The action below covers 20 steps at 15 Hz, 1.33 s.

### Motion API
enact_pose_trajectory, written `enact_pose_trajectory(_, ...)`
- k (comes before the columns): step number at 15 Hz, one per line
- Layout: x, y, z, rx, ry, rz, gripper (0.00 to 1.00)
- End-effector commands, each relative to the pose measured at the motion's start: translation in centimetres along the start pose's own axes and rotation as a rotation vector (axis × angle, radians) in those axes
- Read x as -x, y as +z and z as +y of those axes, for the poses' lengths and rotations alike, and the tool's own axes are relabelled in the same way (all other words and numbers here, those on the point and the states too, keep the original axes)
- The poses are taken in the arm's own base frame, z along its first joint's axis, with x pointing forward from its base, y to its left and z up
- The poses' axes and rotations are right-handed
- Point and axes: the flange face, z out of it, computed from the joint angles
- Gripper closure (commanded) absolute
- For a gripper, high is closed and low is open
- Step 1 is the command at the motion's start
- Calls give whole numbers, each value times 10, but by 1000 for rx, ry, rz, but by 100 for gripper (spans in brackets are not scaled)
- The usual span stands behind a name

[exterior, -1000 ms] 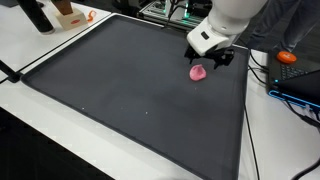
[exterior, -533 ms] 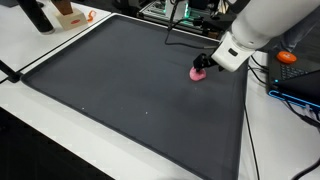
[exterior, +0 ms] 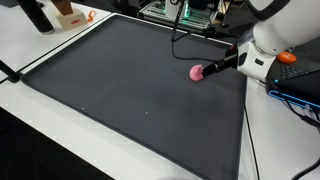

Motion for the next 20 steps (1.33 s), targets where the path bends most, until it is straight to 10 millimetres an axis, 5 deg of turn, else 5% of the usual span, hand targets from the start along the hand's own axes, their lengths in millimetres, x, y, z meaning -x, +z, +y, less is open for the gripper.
enact_pose_trajectory(1,-11,2,-10,42,-104,-45,0)
enact_pose_trajectory(12,-23,14,-21,72,-186,-74,0)
enact_pose_trajectory(20,-25,16,-6,47,-125,-69,0)
